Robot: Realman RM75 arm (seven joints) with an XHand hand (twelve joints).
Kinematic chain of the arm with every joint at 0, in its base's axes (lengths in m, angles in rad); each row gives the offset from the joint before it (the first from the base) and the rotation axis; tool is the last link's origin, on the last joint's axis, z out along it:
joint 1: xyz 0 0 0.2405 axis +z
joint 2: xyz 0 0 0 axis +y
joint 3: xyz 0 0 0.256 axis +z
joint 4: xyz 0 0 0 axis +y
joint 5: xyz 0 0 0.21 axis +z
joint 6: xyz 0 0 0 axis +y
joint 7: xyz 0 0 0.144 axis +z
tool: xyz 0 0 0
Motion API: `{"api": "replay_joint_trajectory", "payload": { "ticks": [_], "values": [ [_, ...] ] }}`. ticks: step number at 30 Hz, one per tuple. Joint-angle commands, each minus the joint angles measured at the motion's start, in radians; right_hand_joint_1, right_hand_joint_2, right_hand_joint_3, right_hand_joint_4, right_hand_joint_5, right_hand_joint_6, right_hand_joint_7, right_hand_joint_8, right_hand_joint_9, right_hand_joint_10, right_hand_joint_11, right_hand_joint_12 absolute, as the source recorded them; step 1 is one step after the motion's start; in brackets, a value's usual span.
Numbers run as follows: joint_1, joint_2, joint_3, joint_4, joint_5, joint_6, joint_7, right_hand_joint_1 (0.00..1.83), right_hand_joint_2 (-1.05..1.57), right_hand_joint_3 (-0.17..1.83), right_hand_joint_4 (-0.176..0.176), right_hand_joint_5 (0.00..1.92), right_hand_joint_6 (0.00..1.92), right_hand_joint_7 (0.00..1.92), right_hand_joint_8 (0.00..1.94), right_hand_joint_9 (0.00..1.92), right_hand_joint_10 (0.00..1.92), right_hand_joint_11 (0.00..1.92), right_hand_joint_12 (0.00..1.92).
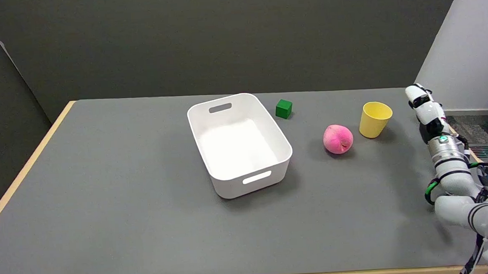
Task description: Pick up the yellow cup.
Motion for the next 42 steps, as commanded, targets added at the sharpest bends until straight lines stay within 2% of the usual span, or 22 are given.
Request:
{"api": "replay_joint_trajectory", "payload": {
  "ticks": [1,10,17,27,42],
  "values": [
    [-0.085,0.017,0.039,0.065,-0.002,0.046,-0.010,0.24,0.54,0.94,-0.098,0.03,0.26,0.00,0.14,0.00,0.17,0.00,0.40],
    [-0.046,0.001,0.007,0.065,-0.005,-0.014,-0.020,0.24,0.56,0.91,-0.078,0.04,0.29,0.00,0.21,0.00,0.24,0.00,0.48],
    [0.014,-0.020,-0.042,0.056,-0.005,-0.064,-0.038,0.24,0.52,0.97,-0.066,0.04,0.31,0.04,0.16,0.02,0.23,0.00,0.57],
    [0.080,-0.051,-0.098,0.025,-0.005,-0.100,-0.066,0.23,0.51,0.97,-0.050,0.05,0.32,0.06,0.15,0.04,0.24,0.00,0.60],
    [0.077,-0.058,-0.102,0.016,0.000,-0.106,-0.068,0.23,0.51,0.98,-0.040,0.06,0.32,0.07,0.15,0.04,0.25,0.00,0.61]
  ]
}}
